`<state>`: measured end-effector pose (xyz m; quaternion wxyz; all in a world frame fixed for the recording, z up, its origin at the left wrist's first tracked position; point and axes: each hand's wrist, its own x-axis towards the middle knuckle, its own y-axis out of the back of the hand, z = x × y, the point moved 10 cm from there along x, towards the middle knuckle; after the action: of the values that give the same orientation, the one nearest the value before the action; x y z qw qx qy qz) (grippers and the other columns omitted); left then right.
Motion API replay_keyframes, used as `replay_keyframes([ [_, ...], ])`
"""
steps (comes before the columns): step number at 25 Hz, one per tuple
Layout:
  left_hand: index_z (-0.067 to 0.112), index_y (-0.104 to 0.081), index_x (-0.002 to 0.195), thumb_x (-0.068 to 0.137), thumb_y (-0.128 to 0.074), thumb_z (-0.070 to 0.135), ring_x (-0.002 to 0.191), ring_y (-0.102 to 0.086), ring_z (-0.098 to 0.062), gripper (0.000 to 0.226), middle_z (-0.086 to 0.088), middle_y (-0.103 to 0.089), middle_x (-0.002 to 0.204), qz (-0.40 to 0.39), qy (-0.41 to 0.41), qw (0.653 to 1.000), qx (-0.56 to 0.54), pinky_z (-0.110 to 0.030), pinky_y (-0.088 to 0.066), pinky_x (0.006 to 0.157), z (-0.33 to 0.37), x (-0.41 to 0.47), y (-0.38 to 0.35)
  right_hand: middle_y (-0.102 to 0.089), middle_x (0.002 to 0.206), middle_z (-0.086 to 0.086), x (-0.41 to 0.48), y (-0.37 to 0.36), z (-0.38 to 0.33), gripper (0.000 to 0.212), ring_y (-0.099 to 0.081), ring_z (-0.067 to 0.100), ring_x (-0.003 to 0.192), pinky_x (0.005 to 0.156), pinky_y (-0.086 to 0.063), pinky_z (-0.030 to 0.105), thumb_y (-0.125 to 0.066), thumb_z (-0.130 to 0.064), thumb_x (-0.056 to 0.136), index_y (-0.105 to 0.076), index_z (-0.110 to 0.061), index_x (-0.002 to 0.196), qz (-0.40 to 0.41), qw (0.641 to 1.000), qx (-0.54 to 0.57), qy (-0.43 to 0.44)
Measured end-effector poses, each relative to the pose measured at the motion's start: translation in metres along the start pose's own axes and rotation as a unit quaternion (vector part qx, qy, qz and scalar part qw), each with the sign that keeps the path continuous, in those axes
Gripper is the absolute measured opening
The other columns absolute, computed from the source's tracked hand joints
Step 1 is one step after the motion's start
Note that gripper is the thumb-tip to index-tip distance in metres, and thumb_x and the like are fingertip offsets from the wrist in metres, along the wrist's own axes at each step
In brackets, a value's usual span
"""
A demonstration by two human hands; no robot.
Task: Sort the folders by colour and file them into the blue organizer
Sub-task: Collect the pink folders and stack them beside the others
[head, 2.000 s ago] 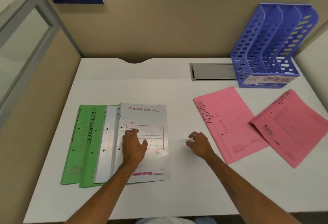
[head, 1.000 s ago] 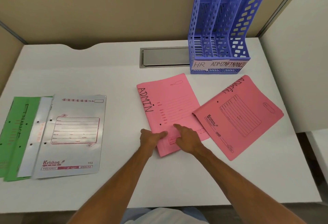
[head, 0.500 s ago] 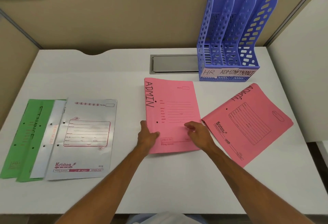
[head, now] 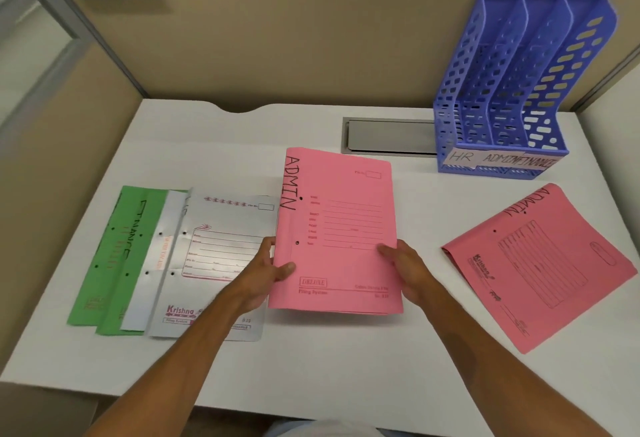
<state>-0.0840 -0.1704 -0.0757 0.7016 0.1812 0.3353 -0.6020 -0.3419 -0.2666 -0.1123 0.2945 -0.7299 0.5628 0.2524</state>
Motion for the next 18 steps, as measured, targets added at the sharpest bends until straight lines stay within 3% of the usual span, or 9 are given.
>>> replay_keyframes([
  [5, 0.02, -0.039, 0.13, 0.085, -0.072, 0.008, 0.107, -0.068, -0.034, 0.057, -0.013, -0.065, 0.124, 0.004, 0.028, 0.997, -0.077, -0.054, -0.056, 0.088, -0.025, -0.008, 0.022, -0.071, 0.118, 0.008, -0.004, -0.033, 0.019, 0.028, -0.068, 0.032, 0.107, 0.091, -0.054, 0.051, -0.044, -0.01, 0.102, -0.058, -0.015, 0.125, -0.024, 0.999, 0.041, -0.013],
  [10, 0.02, -0.051, 0.126, 0.086, -0.069, 0.004, 0.098, -0.07, -0.029, 0.046, -0.01, -0.068, 0.119, 0.082, 0.034, 0.995, 0.043, -0.052, -0.057, 0.087, -0.042, -0.016, 0.063, -0.073, 0.105, 0.012, -0.011, -0.057, 0.04, 0.024, -0.069, 0.031, 0.095, 0.076, -0.056, 0.041, -0.057, -0.002, 0.093, -0.06, -0.013, 0.115, 0.001, 0.999, -0.039, -0.019],
  [14, 0.018, -0.058, 0.125, 0.09, -0.065, 0.005, 0.102, -0.068, -0.03, 0.038, -0.006, -0.069, 0.116, 0.118, 0.041, 0.98, 0.153, -0.053, -0.055, 0.09, -0.054, -0.031, 0.107, -0.067, 0.099, 0.027, -0.007, -0.08, 0.051, 0.033, -0.067, 0.037, 0.092, 0.085, -0.056, 0.051, -0.065, 0.005, 0.085, -0.057, -0.009, 0.115, 0.032, 0.987, -0.155, 0.008],
  [18, 0.013, -0.059, 0.121, 0.087, -0.07, 0.011, 0.102, -0.067, -0.031, 0.036, -0.009, -0.07, 0.114, 0.176, 0.018, 0.964, 0.198, -0.051, -0.055, 0.091, -0.052, -0.039, 0.138, -0.065, 0.091, 0.014, -0.001, -0.111, 0.061, 0.042, -0.067, 0.032, 0.091, 0.085, -0.056, 0.049, -0.067, -0.001, 0.083, -0.049, -0.016, 0.118, 0.039, 0.971, -0.237, 0.014],
])
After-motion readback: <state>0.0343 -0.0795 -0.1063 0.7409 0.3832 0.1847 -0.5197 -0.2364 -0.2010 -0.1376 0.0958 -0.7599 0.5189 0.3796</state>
